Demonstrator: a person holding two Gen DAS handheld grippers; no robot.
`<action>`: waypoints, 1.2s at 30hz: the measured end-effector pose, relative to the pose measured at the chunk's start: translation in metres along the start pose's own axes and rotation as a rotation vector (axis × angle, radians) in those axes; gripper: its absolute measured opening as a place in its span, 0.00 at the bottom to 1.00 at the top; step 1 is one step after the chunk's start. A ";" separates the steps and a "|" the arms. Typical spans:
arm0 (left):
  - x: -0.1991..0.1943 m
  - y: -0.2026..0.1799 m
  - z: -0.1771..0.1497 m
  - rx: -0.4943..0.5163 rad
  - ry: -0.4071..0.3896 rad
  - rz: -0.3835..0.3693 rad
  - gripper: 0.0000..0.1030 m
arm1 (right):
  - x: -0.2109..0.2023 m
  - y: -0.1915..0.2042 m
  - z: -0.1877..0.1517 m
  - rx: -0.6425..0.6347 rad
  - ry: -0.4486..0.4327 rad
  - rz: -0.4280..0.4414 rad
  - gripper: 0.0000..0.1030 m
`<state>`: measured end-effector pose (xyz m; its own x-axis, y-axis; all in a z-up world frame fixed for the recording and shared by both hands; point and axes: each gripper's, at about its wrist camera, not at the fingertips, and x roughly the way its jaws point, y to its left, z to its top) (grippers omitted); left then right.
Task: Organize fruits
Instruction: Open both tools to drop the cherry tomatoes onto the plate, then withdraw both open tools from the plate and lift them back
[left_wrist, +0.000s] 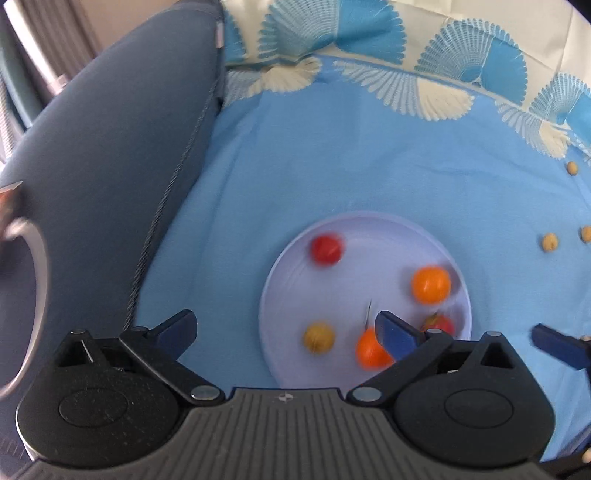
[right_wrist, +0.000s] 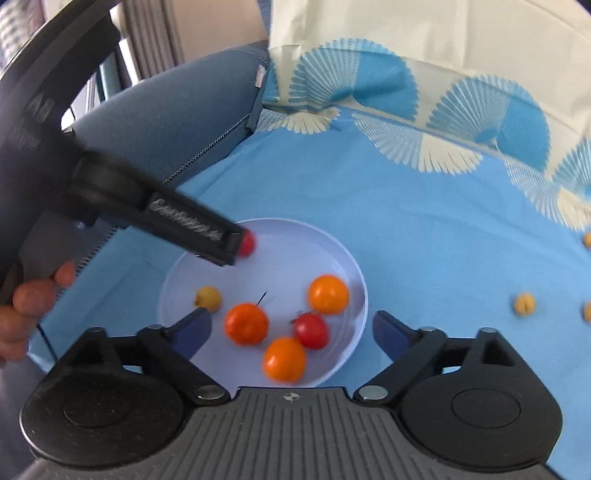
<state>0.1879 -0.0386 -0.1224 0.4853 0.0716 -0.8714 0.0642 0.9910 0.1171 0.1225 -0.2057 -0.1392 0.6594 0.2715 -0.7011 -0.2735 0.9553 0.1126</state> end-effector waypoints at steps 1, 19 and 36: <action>-0.008 0.002 -0.006 -0.006 0.009 0.007 1.00 | -0.007 0.000 -0.001 0.025 0.017 -0.004 0.96; -0.116 0.021 -0.112 -0.024 -0.040 0.055 1.00 | -0.140 0.038 -0.049 0.157 -0.056 -0.022 0.98; -0.156 0.017 -0.151 0.001 -0.115 0.053 1.00 | -0.195 0.059 -0.080 0.201 -0.166 -0.024 0.99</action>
<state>-0.0187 -0.0163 -0.0566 0.5852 0.1098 -0.8034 0.0371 0.9861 0.1619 -0.0781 -0.2116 -0.0526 0.7743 0.2485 -0.5820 -0.1232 0.9613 0.2465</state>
